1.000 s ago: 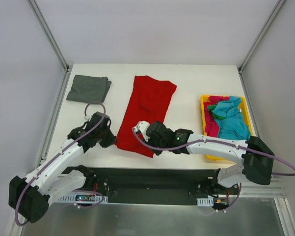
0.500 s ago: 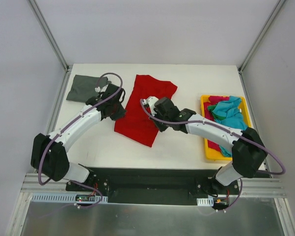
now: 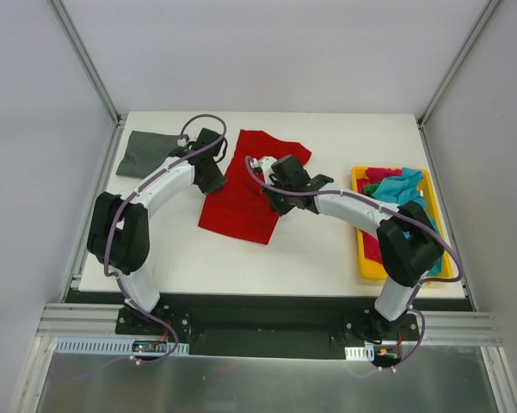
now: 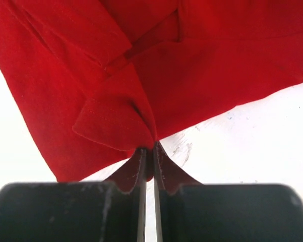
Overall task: Fold and stack the t-shirts
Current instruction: Fold the folded rectangular tshirt in 1/3 of the way
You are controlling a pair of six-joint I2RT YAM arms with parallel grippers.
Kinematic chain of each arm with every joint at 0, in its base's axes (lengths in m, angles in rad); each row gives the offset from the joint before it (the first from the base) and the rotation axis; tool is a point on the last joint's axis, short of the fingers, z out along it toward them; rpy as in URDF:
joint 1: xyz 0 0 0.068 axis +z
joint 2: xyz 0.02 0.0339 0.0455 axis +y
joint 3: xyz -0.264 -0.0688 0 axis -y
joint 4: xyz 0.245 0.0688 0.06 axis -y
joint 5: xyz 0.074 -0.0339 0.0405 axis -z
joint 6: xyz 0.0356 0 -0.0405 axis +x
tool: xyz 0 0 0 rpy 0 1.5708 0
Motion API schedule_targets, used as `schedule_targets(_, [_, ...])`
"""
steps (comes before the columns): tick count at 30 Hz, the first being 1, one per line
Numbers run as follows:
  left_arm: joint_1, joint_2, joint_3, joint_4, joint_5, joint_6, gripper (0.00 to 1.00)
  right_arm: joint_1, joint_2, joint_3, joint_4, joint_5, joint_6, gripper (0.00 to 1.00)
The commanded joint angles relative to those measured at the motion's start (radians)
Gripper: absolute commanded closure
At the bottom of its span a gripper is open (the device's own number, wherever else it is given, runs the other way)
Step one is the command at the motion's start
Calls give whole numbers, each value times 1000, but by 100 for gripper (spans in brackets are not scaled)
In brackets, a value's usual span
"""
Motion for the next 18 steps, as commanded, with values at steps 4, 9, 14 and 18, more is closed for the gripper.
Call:
schedule_targets(4, [24,82,101,-1,3,63,100,-42,80,86,41,5,-8,94])
schedule_targets(9, [27,120,128,2,-14,71,98,-51,92,95,47,39,-11,92])
schedule_targets(14, [33,151,150,2,4,89,96,-65,101,101,47,52,7,92])
schedule_targets(18, [38,160,147,2,6,89,97,-65,86,93,41,52,28,92])
